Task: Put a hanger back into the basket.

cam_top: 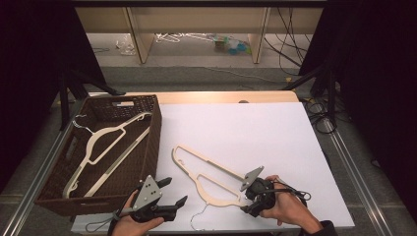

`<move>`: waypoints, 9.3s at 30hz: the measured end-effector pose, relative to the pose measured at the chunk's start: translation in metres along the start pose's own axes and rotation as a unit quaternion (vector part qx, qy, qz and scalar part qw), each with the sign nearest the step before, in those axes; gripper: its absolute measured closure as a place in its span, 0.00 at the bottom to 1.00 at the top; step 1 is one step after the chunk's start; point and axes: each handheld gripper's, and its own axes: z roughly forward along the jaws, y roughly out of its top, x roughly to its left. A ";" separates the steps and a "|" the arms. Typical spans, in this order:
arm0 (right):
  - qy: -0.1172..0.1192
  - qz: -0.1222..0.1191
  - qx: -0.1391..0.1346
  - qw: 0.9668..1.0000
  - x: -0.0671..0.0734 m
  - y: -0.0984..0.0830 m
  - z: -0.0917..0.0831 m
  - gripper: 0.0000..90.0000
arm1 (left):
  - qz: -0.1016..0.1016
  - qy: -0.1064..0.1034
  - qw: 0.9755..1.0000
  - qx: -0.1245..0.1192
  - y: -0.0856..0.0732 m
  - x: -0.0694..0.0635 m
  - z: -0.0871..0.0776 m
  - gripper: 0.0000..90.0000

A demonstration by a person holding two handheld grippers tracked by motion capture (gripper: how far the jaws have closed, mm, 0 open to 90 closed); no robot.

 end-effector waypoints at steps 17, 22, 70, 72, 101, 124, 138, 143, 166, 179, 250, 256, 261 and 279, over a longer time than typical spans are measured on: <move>-0.007 -0.005 0.075 0.997 0.007 0.017 0.008 0.74 | 0.004 0.001 1.000 0.005 0.000 -0.001 0.001 0.29; -0.011 -0.010 0.084 0.996 0.008 0.020 0.009 0.78 | 0.004 0.001 1.000 0.006 0.000 -0.001 0.001 0.29; 0.031 -0.041 0.055 0.997 0.005 0.021 -0.029 0.89 | 0.290 -0.006 0.950 0.115 -0.009 -0.022 0.082 0.37; 0.034 -0.044 0.054 0.997 0.006 0.021 -0.030 0.89 | 0.303 -0.007 0.946 0.111 -0.008 -0.024 0.084 0.38; 0.042 -0.011 -0.013 0.999 -0.020 0.003 -0.039 0.72 | 0.491 -0.066 0.866 0.065 0.036 -0.032 0.080 0.87; -0.060 0.068 -0.232 0.969 -0.016 0.002 -0.110 0.32 | 0.328 -0.039 0.942 0.059 0.115 0.001 0.070 0.95; -0.041 0.074 -0.210 0.974 -0.008 -0.014 -0.094 0.30 | 0.096 -0.097 0.991 0.013 0.160 0.029 0.019 0.95; -0.044 0.070 -0.220 0.972 -0.003 -0.018 -0.092 0.30 | 0.059 -0.096 0.994 0.011 0.173 0.038 -0.005 0.95; -0.051 0.084 -0.224 0.970 -0.002 -0.027 -0.074 0.27 | -0.068 -0.041 0.997 -0.016 0.193 0.125 -0.100 0.95; -0.053 0.092 -0.218 0.970 -0.003 -0.031 -0.070 0.28 | -0.081 0.052 0.995 0.016 0.145 0.189 -0.126 0.95; -0.038 0.089 -0.199 0.975 -0.002 -0.033 -0.057 0.27 | -0.138 0.183 0.959 0.168 0.027 0.259 -0.077 0.88; -0.037 0.089 -0.199 0.975 -0.002 -0.034 -0.057 0.27 | -0.143 0.210 0.952 0.171 0.021 0.262 -0.075 0.85; -0.038 0.087 -0.198 0.976 -0.003 -0.034 -0.056 0.27 | -0.146 0.225 0.947 0.176 0.017 0.262 -0.073 0.84; -0.040 0.090 -0.197 0.975 -0.003 -0.034 -0.056 0.27 | -0.181 0.264 0.938 0.132 0.010 0.258 -0.088 0.58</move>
